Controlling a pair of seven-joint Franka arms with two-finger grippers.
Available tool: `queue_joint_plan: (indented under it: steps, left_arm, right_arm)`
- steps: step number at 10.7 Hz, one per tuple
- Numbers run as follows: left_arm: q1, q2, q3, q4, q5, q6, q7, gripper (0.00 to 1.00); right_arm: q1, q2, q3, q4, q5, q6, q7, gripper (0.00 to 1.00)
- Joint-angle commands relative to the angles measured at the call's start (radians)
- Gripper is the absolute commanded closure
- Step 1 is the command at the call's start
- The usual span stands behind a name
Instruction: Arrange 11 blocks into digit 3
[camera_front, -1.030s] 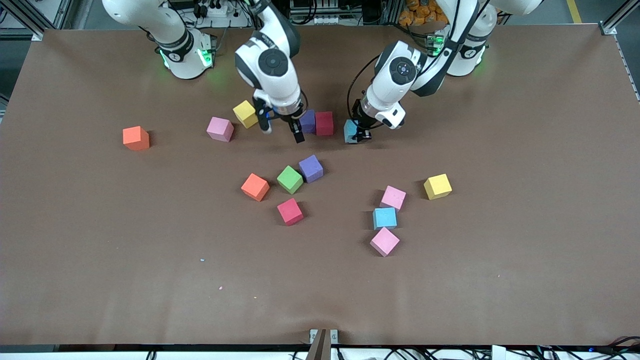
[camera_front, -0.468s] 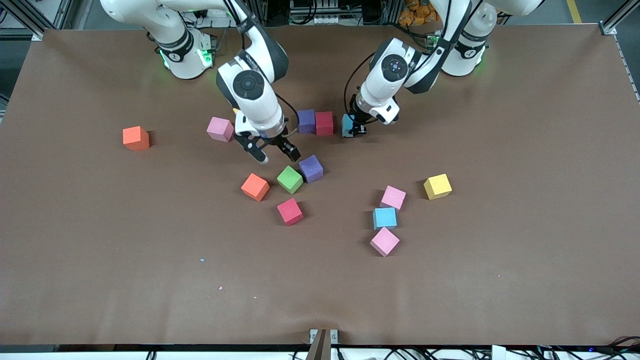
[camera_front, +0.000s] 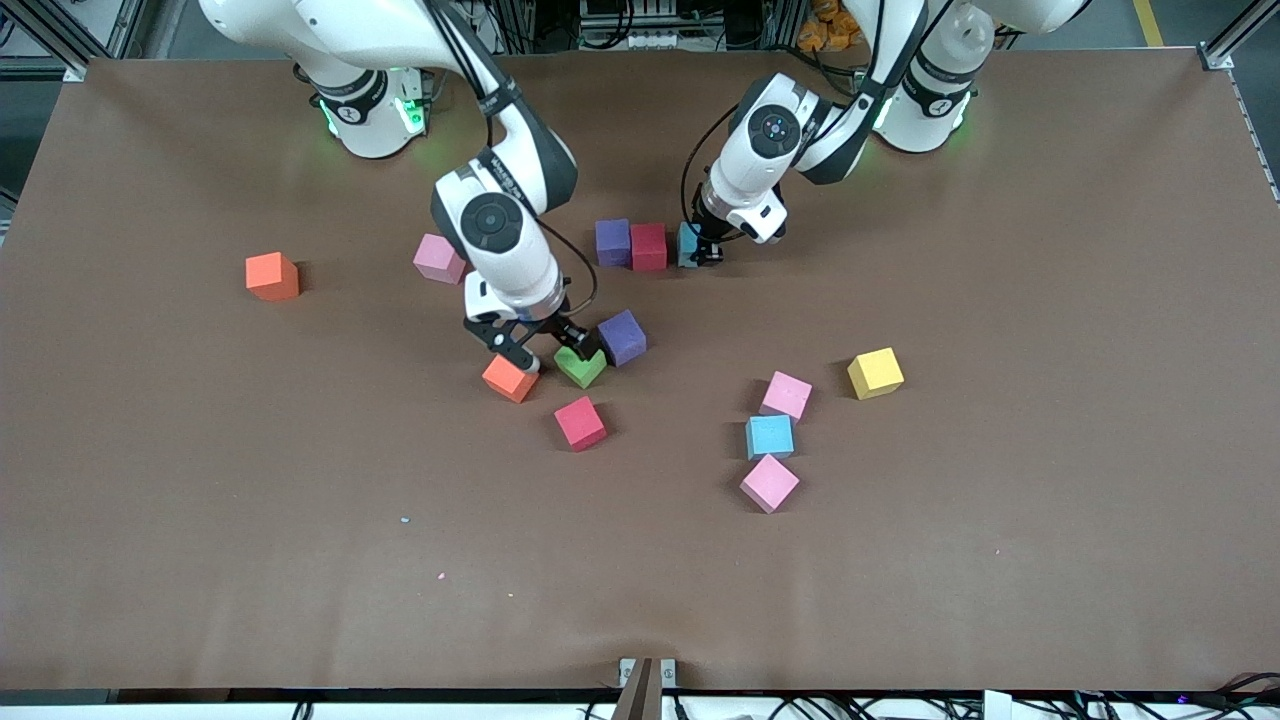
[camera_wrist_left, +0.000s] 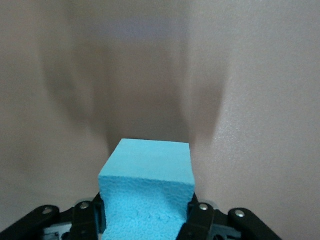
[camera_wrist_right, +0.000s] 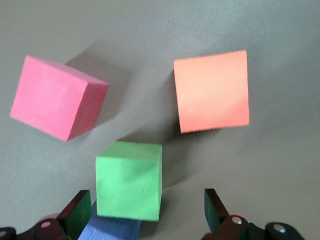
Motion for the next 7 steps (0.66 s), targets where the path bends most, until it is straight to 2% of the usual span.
queue_joint_plan:
  steps: [1, 4, 7]
  left_arm:
    - [-0.036, 0.036, 0.011, 0.030, -0.015, 0.014, -0.009, 1.00]
    - [-0.047, 0.056, 0.012, 0.047, -0.015, 0.019, -0.009, 1.00]
    - [-0.052, 0.073, 0.018, 0.054, -0.015, 0.034, -0.007, 1.00]
  right_arm:
    - [-0.005, 0.070, 0.012, 0.064, -0.009, -0.005, -0.007, 0.00]
    - [0.008, 0.107, 0.013, 0.090, 0.002, -0.003, 0.057, 0.00]
    - [0.040, 0.121, 0.016, 0.116, 0.002, -0.012, 0.257, 0.00]
